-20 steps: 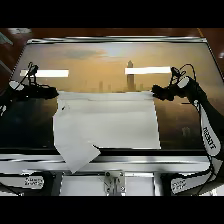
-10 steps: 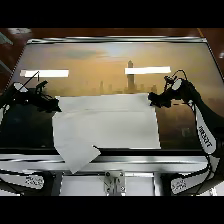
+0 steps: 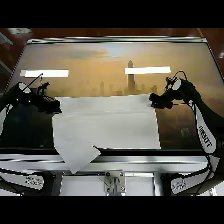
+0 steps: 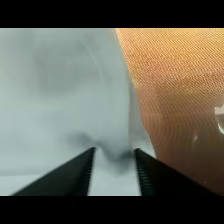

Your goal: Fold the shirts.

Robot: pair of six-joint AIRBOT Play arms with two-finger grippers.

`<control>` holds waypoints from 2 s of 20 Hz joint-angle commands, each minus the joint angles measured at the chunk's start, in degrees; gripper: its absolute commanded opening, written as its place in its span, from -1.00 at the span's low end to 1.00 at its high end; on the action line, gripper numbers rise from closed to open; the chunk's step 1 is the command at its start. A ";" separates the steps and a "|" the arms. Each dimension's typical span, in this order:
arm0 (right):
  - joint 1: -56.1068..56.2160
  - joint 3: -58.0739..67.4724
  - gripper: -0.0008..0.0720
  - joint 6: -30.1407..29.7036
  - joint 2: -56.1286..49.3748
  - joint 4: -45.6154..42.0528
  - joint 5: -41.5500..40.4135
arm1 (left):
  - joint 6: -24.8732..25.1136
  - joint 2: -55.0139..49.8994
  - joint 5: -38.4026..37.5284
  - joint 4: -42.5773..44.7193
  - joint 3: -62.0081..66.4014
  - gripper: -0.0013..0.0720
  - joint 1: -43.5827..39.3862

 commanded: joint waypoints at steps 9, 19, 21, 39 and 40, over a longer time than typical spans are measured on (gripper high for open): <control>-5.92 -0.57 0.65 -7.82 9.27 -9.88 29.33 | -0.90 7.63 -23.10 0.35 6.71 0.54 11.06; -17.11 -24.02 0.65 -14.69 25.00 -0.31 17.25 | 7.69 33.64 -14.14 -0.28 -45.09 0.46 22.08; -17.00 -24.00 0.65 -14.67 25.00 2.05 14.62 | 7.28 33.35 -13.38 -0.13 -46.49 0.46 22.10; -17.00 -24.00 0.65 -12.31 25.00 5.42 13.51 | 10.29 24.55 -3.37 -9.27 -45.90 0.27 22.05; -17.00 -24.00 0.65 -12.04 25.00 5.38 13.42 | 10.27 24.39 -3.04 -9.70 -45.90 0.27 22.05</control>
